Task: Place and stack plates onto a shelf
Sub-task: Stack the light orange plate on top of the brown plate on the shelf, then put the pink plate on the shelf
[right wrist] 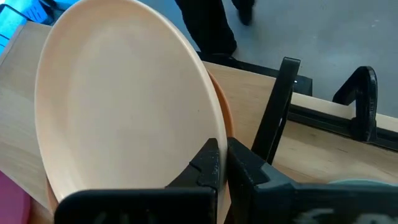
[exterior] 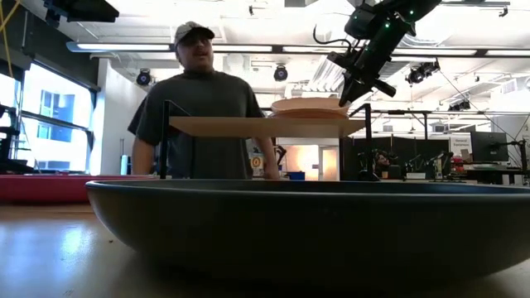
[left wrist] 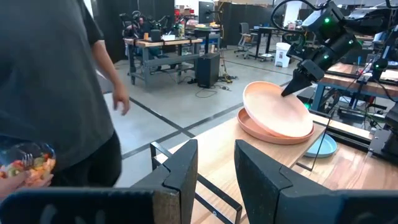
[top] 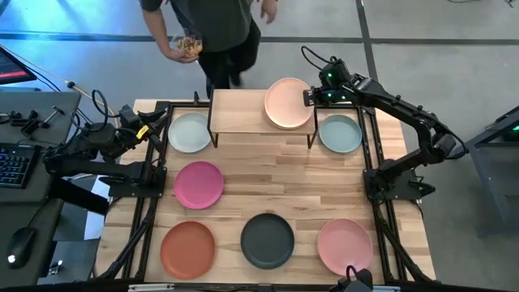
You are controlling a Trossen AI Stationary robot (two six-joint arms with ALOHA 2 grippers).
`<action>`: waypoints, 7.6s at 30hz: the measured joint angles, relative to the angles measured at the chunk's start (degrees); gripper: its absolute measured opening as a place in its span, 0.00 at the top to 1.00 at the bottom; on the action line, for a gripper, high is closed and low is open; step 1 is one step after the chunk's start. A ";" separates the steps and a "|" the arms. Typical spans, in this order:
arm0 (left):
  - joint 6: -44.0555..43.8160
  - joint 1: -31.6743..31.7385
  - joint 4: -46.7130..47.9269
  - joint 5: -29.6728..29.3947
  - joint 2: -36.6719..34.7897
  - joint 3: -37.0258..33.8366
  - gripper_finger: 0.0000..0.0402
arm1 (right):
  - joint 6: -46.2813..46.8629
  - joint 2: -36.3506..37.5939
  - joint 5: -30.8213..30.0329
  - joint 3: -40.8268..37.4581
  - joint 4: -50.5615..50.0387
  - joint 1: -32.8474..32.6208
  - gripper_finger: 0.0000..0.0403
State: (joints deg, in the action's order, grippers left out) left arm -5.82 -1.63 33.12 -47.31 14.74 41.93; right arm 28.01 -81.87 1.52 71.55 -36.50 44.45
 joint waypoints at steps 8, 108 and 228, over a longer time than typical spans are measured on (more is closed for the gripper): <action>0.02 -0.02 0.00 0.00 -0.02 0.00 0.76 | -1.31 0.02 -0.05 -0.02 0.30 0.00 0.97; -31.42 15.49 26.50 38.80 50.63 -7.58 0.76 | 0.19 0.24 -7.76 17.62 -18.59 -25.49 0.78; -11.75 49.86 21.42 49.90 72.78 44.10 1.00 | -0.02 0.22 -12.82 17.62 -18.55 -25.31 0.78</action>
State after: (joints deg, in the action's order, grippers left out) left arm -17.58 48.23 54.54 2.59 87.52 86.03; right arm 27.99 -81.65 -11.30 89.17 -55.05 19.14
